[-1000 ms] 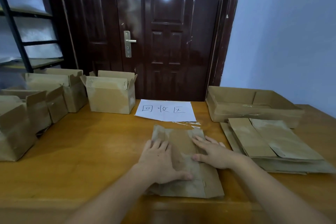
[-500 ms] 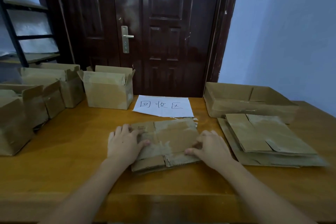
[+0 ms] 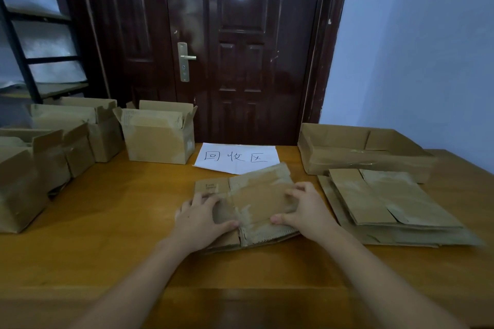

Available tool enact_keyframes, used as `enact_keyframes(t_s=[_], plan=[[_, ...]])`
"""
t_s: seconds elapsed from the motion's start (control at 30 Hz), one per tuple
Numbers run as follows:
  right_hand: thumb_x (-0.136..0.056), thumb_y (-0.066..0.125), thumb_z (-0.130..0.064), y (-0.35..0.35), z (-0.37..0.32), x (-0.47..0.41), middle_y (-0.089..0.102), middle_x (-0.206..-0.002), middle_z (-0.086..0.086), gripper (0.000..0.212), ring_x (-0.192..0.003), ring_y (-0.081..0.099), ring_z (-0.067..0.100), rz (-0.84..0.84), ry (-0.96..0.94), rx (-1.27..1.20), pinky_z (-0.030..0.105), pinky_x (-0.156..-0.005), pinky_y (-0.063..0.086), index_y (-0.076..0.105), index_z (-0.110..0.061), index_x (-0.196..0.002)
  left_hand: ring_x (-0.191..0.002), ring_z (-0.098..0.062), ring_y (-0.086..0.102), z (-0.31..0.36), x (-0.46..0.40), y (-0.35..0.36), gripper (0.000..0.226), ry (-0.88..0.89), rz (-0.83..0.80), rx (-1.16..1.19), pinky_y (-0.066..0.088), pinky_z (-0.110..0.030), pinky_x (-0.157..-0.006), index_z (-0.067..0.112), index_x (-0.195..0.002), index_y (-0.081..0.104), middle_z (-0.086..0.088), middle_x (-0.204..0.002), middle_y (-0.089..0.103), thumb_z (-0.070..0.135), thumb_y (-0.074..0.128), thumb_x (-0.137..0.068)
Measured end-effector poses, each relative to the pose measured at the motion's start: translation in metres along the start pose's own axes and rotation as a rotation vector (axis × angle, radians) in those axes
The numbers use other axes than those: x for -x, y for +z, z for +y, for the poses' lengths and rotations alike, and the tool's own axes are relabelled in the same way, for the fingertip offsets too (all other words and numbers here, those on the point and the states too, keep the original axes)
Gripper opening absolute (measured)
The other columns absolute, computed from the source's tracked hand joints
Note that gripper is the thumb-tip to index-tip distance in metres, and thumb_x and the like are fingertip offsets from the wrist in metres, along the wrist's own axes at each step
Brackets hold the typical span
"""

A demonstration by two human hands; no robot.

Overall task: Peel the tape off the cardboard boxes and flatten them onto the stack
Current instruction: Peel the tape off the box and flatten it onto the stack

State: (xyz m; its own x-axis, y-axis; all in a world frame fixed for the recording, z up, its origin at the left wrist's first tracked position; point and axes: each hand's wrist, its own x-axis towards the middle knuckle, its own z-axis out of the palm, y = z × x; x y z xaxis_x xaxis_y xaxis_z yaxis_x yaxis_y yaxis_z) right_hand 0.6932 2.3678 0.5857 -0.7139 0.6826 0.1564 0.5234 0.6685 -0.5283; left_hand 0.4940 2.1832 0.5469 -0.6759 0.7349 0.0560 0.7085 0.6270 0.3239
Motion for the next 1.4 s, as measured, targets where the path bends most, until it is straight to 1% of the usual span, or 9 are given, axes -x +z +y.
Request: enact_keyframes(t_s=[0.17,0.53,0.67,0.8,0.93,1.03,1.13,1.27,1.4], plan=[[-0.064,0.089,-0.055,-0.048,0.01,-0.001,0.035,-0.142,-0.009,0.098,-0.134,0.034,0.015,0.093,0.011,0.026,0.037,-0.115,0.035,0.053,-0.015,-0.146,-0.141,-0.027,0.025,0.047,-0.021,-0.007,0.093,-0.066,0.052,0.43,0.033,-0.05,-0.116,0.038,-0.133,0.06,0.008,-0.148,0.03,0.067,0.092,-0.051],[-0.072,0.087,-0.049,-0.178,0.121,0.025,0.041,-0.148,0.0,0.087,-0.137,0.041,0.023,0.17,0.221,0.128,0.041,-0.115,0.034,0.054,-0.016,-0.145,-0.143,-0.027,0.025,0.229,-0.061,-0.001,0.094,0.125,-0.085,0.587,0.029,-0.05,-0.119,0.026,-0.143,0.06,0.004,-0.156,0.03,0.055,0.095,-0.061],[-0.09,0.071,-0.044,-0.203,0.172,0.035,0.048,-0.149,0.005,0.055,-0.135,0.047,0.025,0.242,0.256,0.097,0.036,-0.108,0.035,0.063,-0.017,-0.138,-0.146,-0.031,0.023,0.28,-0.062,0.015,0.091,0.194,-0.158,0.638,0.028,-0.053,-0.119,0.023,-0.147,0.055,0.001,-0.161,0.029,0.053,0.091,-0.07],[-0.098,0.061,-0.045,-0.196,0.208,0.032,0.054,-0.145,0.008,0.048,-0.132,0.051,0.028,0.229,0.33,0.131,0.036,-0.104,0.039,0.065,-0.016,-0.135,-0.148,-0.033,0.021,0.305,-0.06,0.031,0.094,0.227,-0.221,0.621,0.026,-0.052,-0.119,0.021,-0.151,0.051,-0.002,-0.163,0.028,0.062,0.084,-0.074],[-0.098,0.061,-0.047,-0.169,0.232,0.027,0.066,-0.129,0.007,0.047,-0.108,0.061,0.023,0.147,0.397,0.136,0.031,-0.086,0.048,0.065,-0.014,-0.131,-0.151,-0.037,0.017,0.296,-0.059,0.055,0.112,0.342,-0.326,0.206,0.02,-0.055,-0.118,0.027,-0.159,0.035,-0.003,-0.17,0.017,0.092,0.059,-0.07],[-0.1,0.054,-0.052,-0.158,0.241,0.021,0.058,-0.126,0.007,0.05,-0.113,0.058,0.027,0.111,0.426,0.253,0.039,-0.093,0.05,0.057,-0.021,-0.139,-0.156,-0.035,0.002,0.288,-0.063,0.072,0.129,0.442,-0.283,0.002,0.006,-0.059,-0.121,0.027,-0.164,0.02,-0.004,-0.173,0.006,0.104,0.037,-0.062],[-0.103,0.045,-0.052,-0.16,0.233,0.008,0.054,-0.129,0.007,0.048,-0.119,0.051,0.029,0.009,0.429,0.437,0.042,-0.096,0.048,0.048,-0.033,-0.147,-0.158,-0.028,-0.009,0.289,-0.069,0.076,0.128,0.57,-0.265,-0.047,-0.004,-0.053,-0.125,0.016,-0.166,0.01,-0.005,-0.173,-0.001,0.099,0.039,-0.072],[-0.087,0.025,-0.087,-0.148,0.215,-0.004,0.032,-0.162,0.009,0.093,-0.144,0.034,0.037,-0.078,0.425,0.437,0.051,-0.114,0.035,0.033,-0.026,-0.157,-0.158,-0.026,-0.015,0.286,-0.071,0.083,0.101,0.684,-0.283,-0.096,-0.005,-0.046,-0.126,0.037,-0.164,-0.004,-0.009,-0.172,-0.014,0.092,0.024,-0.085],[-0.068,-0.004,-0.099,-0.126,0.21,-0.001,0.007,-0.169,0.014,0.118,-0.153,0.008,0.04,-0.081,0.469,0.528,0.059,-0.121,0.012,0.01,-0.029,-0.162,-0.158,-0.022,-0.011,0.284,-0.068,0.086,0.088,0.727,-0.245,-0.141,-0.005,-0.047,-0.126,0.041,-0.164,0.007,-0.004,-0.173,-0.007,0.088,0.014,-0.09]])
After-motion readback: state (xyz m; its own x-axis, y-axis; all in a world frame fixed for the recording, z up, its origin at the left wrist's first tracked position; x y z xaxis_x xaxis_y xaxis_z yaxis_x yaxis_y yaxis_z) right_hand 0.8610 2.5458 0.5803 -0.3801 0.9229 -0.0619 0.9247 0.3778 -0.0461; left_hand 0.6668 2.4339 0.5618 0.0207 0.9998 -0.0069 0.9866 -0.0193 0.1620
